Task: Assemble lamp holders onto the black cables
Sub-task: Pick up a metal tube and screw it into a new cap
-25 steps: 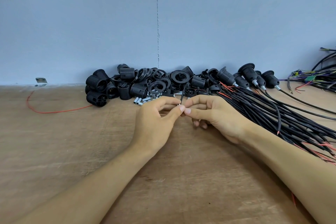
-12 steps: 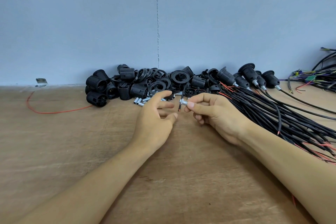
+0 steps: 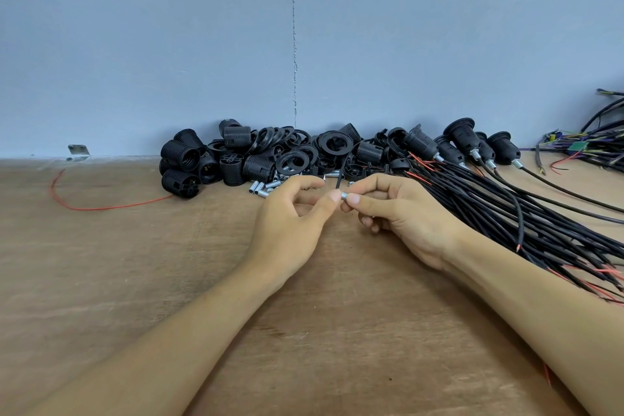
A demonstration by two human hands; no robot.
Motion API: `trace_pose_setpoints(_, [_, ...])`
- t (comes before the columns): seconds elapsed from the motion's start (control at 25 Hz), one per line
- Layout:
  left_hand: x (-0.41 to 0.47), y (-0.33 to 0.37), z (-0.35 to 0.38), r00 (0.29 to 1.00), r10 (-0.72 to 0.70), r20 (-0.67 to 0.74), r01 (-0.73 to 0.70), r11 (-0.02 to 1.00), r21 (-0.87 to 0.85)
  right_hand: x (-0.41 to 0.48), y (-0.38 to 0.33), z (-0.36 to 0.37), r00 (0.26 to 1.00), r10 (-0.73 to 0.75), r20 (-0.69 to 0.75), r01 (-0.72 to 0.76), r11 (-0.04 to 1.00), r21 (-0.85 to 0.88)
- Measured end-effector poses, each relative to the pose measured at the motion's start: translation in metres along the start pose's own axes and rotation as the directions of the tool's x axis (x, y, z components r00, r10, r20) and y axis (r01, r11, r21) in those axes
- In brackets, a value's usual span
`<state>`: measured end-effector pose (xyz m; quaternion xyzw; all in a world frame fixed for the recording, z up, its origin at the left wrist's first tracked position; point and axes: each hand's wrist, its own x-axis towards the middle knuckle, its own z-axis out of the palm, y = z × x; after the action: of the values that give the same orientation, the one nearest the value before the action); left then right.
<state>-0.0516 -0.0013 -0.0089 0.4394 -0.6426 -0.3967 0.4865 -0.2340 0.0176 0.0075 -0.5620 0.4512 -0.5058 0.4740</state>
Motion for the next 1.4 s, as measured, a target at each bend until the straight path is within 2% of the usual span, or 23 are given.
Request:
trace_pose_setpoints(0.2, [0.001,-0.003,-0.002,0.997,-0.023,0.067,0.018,0.997,0.075,0.0,-0.001,0.0,0.999,0.008,-0.039,-0.008,1.0,0.001])
trace_pose_setpoints(0.44, [0.001,0.0,0.001,1.0,-0.01,0.021,0.009,1.0,0.004,-0.002,-0.001,0.001,1.0,0.007,-0.015,-0.008,0.999,-0.051])
trace_pose_setpoints(0.52, [0.001,-0.001,0.0,0.999,-0.011,0.03,0.01,0.999,0.033,-0.002,-0.002,0.001,1.0,0.008,-0.007,-0.008,0.998,-0.056])
trace_pose_setpoints(0.68, [0.001,-0.004,-0.001,0.997,-0.023,0.075,0.016,0.995,0.099,0.001,-0.001,-0.002,0.988,0.017,-0.151,-0.02,1.0,-0.018])
trace_pose_setpoints(0.76, [0.001,-0.003,0.0,0.998,-0.022,0.067,0.014,0.993,0.116,0.003,0.0,-0.005,0.958,-0.044,-0.282,0.002,0.989,-0.149])
trace_pose_setpoints(0.84, [0.001,-0.002,0.001,0.998,-0.008,0.07,-0.002,0.992,0.13,0.003,0.001,-0.01,0.906,-0.181,-0.383,0.029,0.928,-0.371])
trace_pose_setpoints(0.92, [0.001,-0.002,0.002,0.997,0.009,0.072,-0.02,0.988,0.155,0.003,0.0,-0.015,0.847,-0.311,-0.432,0.06,0.862,-0.504])
trace_pose_setpoints(1.0, [0.001,-0.002,0.002,0.997,0.024,0.077,-0.037,0.983,0.18,0.004,0.0,-0.017,0.821,-0.377,-0.43,0.069,0.812,-0.58])
trace_pose_setpoints(1.16, [0.0,-0.001,0.004,0.995,0.044,0.084,-0.061,0.978,0.2,0.006,0.006,-0.017,0.868,-0.319,-0.38,-0.005,0.761,-0.649])
trace_pose_setpoints(1.28, [0.0,0.001,0.004,0.995,0.051,0.088,-0.069,0.973,0.221,0.008,0.007,-0.018,0.859,-0.33,-0.392,-0.03,0.731,-0.682])
trace_pose_setpoints(1.4, [-0.001,0.001,0.005,0.993,0.062,0.098,-0.084,0.968,0.237,0.011,0.004,-0.022,0.851,-0.398,-0.344,-0.016,0.634,-0.773])
